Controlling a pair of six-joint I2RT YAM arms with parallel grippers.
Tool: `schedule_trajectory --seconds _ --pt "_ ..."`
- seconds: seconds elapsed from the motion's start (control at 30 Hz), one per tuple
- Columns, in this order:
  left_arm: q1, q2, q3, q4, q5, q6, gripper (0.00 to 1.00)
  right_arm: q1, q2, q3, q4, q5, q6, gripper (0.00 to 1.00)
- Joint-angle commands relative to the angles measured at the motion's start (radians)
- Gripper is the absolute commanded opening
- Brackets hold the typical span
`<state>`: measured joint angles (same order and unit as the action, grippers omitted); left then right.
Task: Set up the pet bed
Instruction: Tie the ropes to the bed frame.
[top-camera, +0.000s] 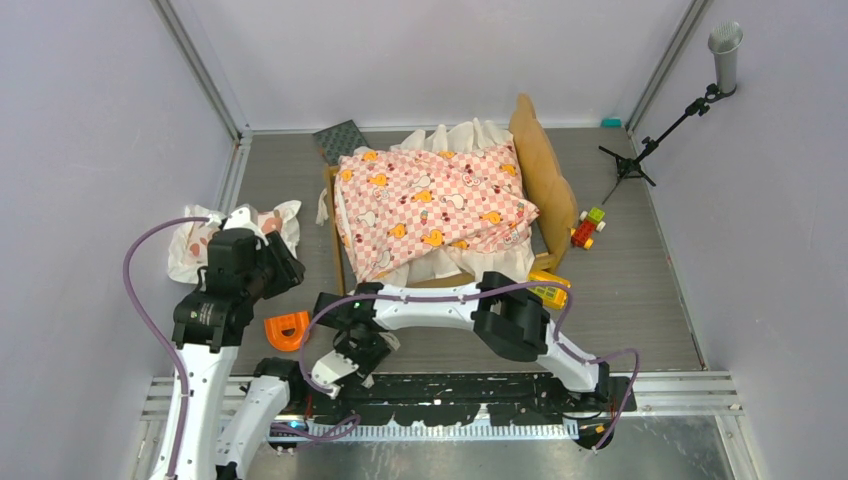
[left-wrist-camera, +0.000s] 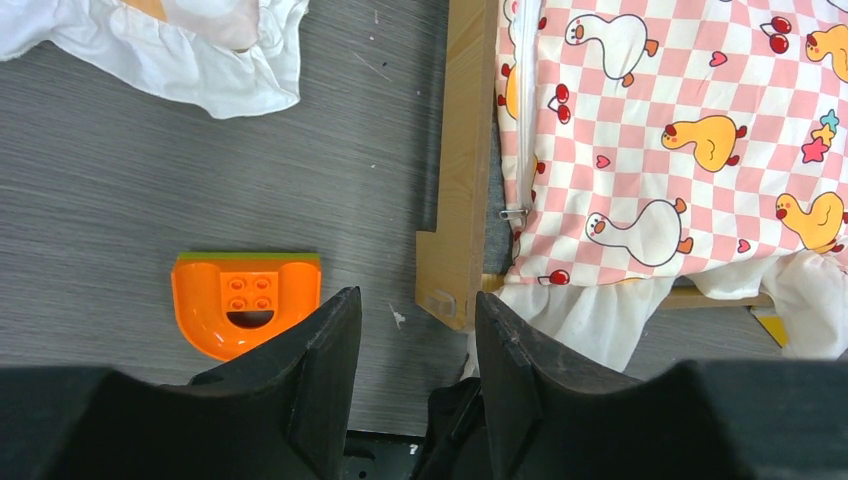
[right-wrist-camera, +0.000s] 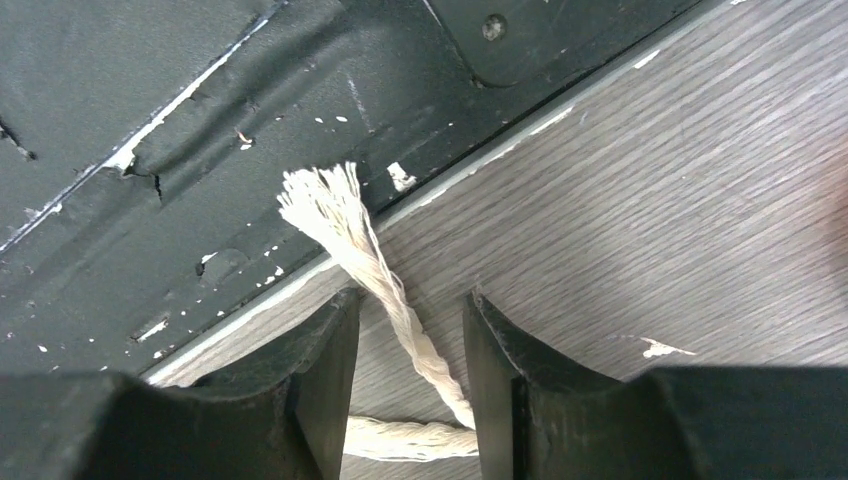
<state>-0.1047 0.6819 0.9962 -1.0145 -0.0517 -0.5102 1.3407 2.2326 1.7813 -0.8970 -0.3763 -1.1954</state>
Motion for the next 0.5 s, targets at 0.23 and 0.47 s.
schedule_trajectory --seconds 0.23,0.47 --pt "0.006 -0.007 0.039 -0.002 0.003 0.021 0.48 0.01 0.064 0.082 -0.134 0.089 -0.033 0.35" --pt "0.005 -0.013 0.041 -0.006 -0.001 0.017 0.48 0.011 0.057 0.052 -0.114 0.063 0.008 0.01"
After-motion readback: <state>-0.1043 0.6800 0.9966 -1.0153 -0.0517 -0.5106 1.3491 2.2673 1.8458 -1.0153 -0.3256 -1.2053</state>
